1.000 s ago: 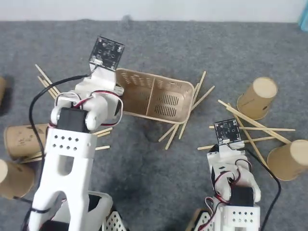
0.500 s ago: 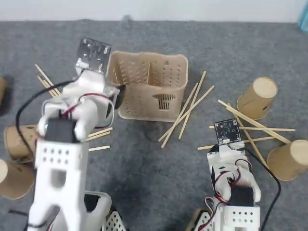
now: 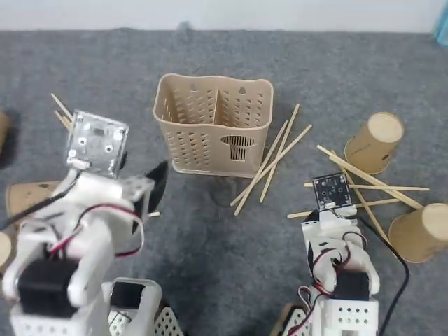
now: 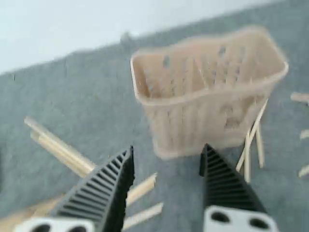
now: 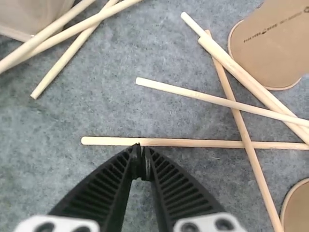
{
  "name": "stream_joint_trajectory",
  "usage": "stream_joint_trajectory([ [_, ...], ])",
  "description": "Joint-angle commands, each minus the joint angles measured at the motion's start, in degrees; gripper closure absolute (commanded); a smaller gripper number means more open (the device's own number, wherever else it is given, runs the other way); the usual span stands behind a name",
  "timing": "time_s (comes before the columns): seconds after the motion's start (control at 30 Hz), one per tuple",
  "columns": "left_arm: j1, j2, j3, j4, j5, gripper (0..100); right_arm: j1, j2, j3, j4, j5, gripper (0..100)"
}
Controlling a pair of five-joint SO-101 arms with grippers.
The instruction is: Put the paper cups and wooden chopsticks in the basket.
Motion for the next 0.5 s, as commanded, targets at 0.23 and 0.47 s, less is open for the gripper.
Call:
stream_joint_trajectory([
  [0.23, -39.56, -5.80, 7.34, -2.90, -12.57, 79, 0.66, -0.75, -0.18, -0.66, 0.53, 99.2],
  [0.47, -57.76, -0.79, 25.19, -25.67, -19.08, 79, 0.66, -0.75, -0.18, -0.57, 0.53, 99.2],
])
